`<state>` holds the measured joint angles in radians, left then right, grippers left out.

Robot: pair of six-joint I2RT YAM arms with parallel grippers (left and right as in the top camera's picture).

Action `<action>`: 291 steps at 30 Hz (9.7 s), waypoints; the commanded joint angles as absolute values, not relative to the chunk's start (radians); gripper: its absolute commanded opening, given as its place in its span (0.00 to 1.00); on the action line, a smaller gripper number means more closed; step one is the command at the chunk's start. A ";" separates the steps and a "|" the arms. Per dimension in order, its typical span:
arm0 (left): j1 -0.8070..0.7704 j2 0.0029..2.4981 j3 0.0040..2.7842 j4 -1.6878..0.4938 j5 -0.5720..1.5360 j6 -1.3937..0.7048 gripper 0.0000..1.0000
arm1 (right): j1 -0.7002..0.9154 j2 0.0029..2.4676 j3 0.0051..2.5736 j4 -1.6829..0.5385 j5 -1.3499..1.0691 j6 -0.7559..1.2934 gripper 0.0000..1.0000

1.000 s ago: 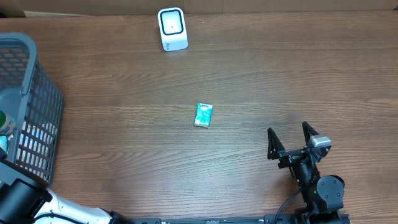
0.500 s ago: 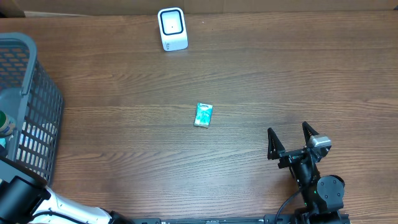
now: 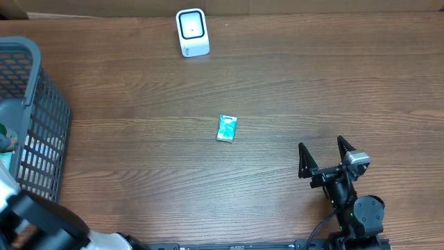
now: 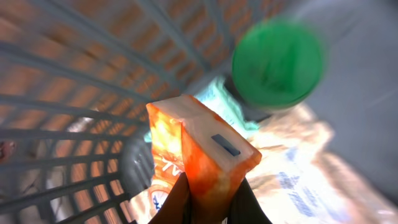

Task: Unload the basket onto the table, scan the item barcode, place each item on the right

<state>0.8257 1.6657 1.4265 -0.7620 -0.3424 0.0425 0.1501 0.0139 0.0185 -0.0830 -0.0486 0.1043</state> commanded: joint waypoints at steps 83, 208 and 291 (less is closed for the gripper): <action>0.179 1.536 1.923 -1.369 -0.212 -0.433 0.99 | 0.145 0.003 0.008 -0.080 -0.054 0.107 1.00; 0.942 1.766 1.396 -0.718 -0.262 0.173 0.69 | 0.145 0.003 0.008 -0.080 -0.054 0.107 1.00; 0.875 2.092 1.826 -1.193 0.203 0.315 0.13 | 0.145 0.003 0.008 -0.080 -0.054 0.107 1.00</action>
<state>0.8829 2.0949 1.7187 -1.1542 0.2054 0.3630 0.1501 0.0139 0.0185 -0.0830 -0.0486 0.1043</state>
